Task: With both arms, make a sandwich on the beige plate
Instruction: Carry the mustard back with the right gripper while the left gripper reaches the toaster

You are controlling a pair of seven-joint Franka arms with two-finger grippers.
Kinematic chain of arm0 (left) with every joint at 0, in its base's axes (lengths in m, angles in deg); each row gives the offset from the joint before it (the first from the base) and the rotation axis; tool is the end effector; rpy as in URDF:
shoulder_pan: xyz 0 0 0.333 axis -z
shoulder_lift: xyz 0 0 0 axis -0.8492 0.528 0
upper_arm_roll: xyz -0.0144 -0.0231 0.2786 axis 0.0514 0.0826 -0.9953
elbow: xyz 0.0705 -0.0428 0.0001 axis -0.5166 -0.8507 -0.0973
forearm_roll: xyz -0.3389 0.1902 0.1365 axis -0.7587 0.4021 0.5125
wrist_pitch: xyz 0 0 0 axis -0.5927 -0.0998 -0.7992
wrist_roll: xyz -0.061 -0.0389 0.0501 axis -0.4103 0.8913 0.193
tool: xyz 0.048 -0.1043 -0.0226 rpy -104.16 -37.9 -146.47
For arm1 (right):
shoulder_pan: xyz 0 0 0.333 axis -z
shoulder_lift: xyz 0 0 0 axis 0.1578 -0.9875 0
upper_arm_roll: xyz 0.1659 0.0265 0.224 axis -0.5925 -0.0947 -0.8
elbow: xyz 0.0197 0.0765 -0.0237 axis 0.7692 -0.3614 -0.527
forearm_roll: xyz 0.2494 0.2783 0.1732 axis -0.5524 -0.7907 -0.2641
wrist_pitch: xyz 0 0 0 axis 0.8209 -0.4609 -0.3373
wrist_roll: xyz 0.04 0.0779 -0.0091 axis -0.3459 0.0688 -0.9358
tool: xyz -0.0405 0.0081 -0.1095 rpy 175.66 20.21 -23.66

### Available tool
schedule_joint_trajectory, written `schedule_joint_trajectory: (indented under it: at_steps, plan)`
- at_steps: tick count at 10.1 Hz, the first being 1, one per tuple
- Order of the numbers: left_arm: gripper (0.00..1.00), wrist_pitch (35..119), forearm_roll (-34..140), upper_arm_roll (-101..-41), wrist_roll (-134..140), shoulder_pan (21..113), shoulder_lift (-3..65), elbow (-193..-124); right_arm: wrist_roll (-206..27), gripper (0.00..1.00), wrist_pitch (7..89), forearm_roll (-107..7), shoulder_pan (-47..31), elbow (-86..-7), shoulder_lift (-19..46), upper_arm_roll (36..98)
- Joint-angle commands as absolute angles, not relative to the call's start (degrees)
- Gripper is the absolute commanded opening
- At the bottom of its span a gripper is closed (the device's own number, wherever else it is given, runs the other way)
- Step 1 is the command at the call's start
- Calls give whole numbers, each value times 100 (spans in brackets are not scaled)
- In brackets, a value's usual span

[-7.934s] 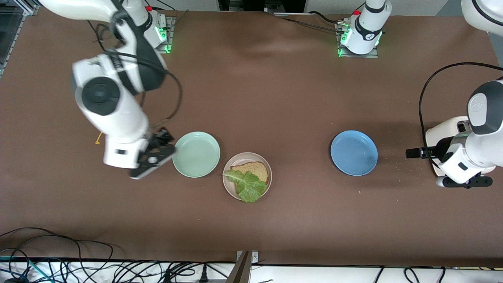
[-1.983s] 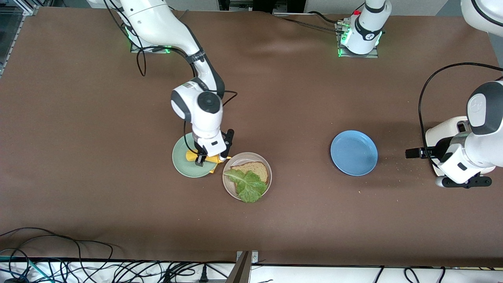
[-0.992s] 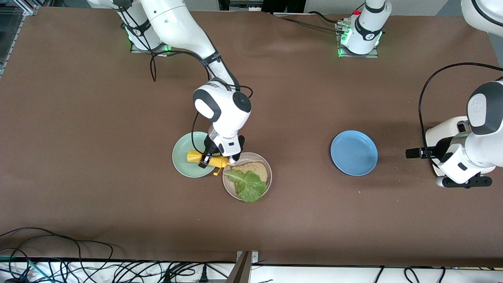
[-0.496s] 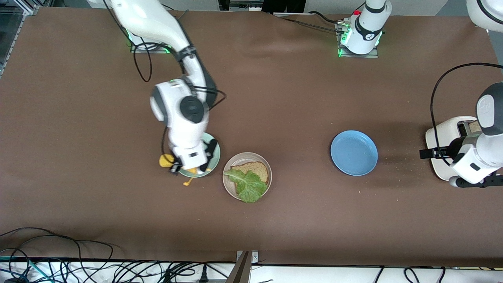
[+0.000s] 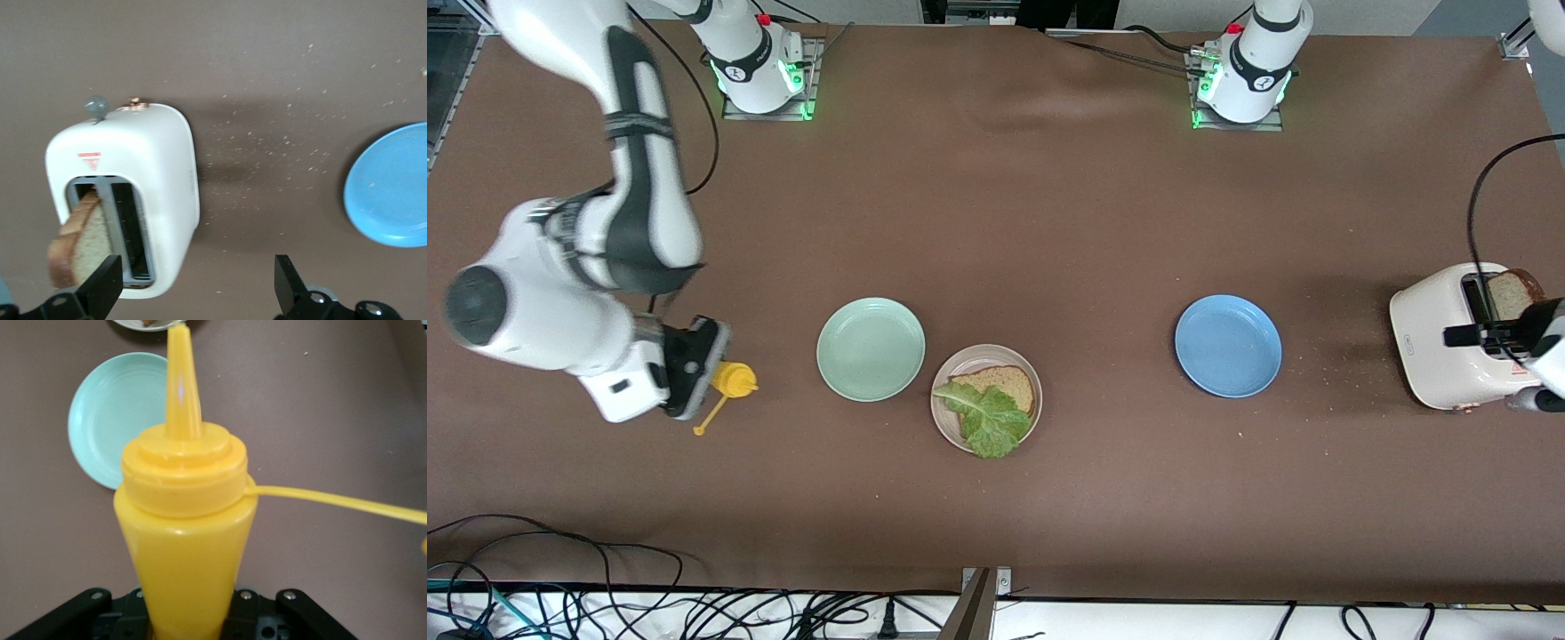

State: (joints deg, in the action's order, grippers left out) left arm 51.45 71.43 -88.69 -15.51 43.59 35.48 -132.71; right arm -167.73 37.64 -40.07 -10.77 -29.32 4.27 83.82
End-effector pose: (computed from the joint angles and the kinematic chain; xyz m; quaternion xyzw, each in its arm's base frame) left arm 0.6591 0.1831 0.3876 -0.9911 -0.0039 0.1228 0.0517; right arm 0.6947 0.0505 0.3305 -0.7895 -0.5990 -0.0426 0.1267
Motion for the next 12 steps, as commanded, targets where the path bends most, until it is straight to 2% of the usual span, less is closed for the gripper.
schedule_joint_trajectory:
  at_steps: [1,4,5,9,11,12]
  plan:
    - [100,5128,7347,-8791,-2157,3943,3503,-13444,-18320,0,3313,-5049,-361,-3447,532,8252]
    - [100,5172,7662,-8782,-2325,3713,3468,-13777,-20351,0,3023,-6332,396,-4527,515,8252]
    - [100,5173,7663,-8773,-2526,3599,3459,-13796,-20784,0,2778,-6493,668,-4670,445,8252]
    - [100,5760,7663,-8756,-2774,3221,3432,-14261,-22402,0,2047,-7011,1179,-4698,-309,8235]
    - [100,6033,7663,-8756,-2774,3150,3371,-14542,-22843,0,1993,-7092,1224,-4724,-522,8235]
    - [87,6147,7655,-8756,-2774,3124,3319,-14648,-22967,0,1993,-7136,1285,-4733,-592,8226]
